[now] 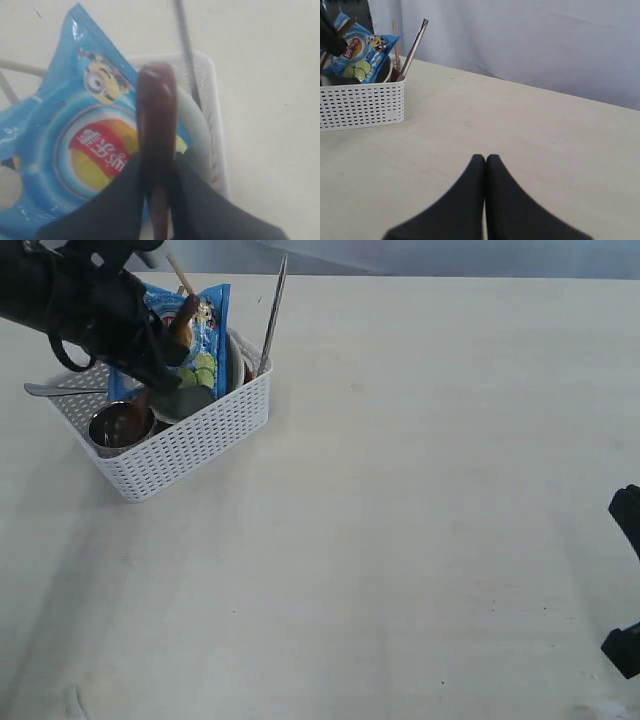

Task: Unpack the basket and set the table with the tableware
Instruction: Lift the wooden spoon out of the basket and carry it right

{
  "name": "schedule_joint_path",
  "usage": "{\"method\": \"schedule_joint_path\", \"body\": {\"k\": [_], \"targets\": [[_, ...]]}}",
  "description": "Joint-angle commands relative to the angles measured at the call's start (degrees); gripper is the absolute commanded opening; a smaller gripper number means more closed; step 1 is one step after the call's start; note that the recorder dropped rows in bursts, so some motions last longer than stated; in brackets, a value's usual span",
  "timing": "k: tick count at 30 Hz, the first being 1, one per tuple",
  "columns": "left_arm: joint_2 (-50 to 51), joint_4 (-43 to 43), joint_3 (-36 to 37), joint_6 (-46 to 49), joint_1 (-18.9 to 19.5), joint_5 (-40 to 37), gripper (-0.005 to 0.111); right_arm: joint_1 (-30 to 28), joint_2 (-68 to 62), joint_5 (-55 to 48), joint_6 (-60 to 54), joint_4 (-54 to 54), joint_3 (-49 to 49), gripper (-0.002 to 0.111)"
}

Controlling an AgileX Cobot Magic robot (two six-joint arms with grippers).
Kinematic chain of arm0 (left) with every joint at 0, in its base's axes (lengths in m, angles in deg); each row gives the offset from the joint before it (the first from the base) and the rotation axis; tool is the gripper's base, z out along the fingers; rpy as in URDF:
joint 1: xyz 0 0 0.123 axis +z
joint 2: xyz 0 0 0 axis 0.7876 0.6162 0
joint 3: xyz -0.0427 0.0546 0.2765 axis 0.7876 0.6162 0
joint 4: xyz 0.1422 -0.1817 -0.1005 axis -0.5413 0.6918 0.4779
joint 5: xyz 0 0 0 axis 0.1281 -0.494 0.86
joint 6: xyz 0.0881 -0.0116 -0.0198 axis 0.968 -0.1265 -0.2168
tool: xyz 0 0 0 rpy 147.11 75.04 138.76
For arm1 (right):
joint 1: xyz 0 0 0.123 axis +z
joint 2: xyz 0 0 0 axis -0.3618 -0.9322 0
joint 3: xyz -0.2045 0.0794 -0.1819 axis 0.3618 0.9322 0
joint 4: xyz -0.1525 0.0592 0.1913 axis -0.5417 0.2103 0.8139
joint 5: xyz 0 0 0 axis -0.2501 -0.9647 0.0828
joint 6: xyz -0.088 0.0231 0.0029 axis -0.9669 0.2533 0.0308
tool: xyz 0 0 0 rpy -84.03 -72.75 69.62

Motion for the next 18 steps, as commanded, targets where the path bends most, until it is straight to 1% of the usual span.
{"method": "schedule_joint_path", "body": {"k": [1, 7, 9, 11, 13, 15, 16, 18], "targets": [[-1.4, -0.1, -1.6, -1.6, -0.4, -3.2, 0.000, 0.1, 0.4, 0.3, -0.2, 0.0, 0.2, 0.000], [-6.4, -0.1, -4.7, -4.7, -0.4, -3.5, 0.000, 0.1, 0.4, 0.3, -0.2, 0.0, 0.2, 0.000], [-8.1, -0.1, -6.0, -7.7, -0.4, -3.9, 0.000, 0.1, 0.4, 0.3, -0.2, 0.0, 0.2, 0.000], [-10.8, -0.1, -7.0, -13.8, -0.4, -4.0, 0.000, 0.1, 0.4, 0.3, -0.2, 0.0, 0.2, 0.000], [-12.6, -0.6, -7.0, -17.2, -1.9, -5.0, 0.000, 0.1, 0.4, 0.3, -0.2, 0.0, 0.2, 0.000], [-13.6, -1.1, -7.0, -21.8, -6.2, -6.1, 0.000, 0.1, 0.4, 0.3, -0.2, 0.0, 0.2, 0.000], [-13.8, -2.5, -7.0, -26.2, -9.5, -5.9, 0.000, 0.1, 0.4, 0.3, -0.2, 0.0, 0.2, 0.000], [-13.5, -7.2, -7.0, -34.9, -17.1, -4.2, 0.000, 0.1, 0.4, 0.3, -0.2, 0.0, 0.2, 0.000]]}}
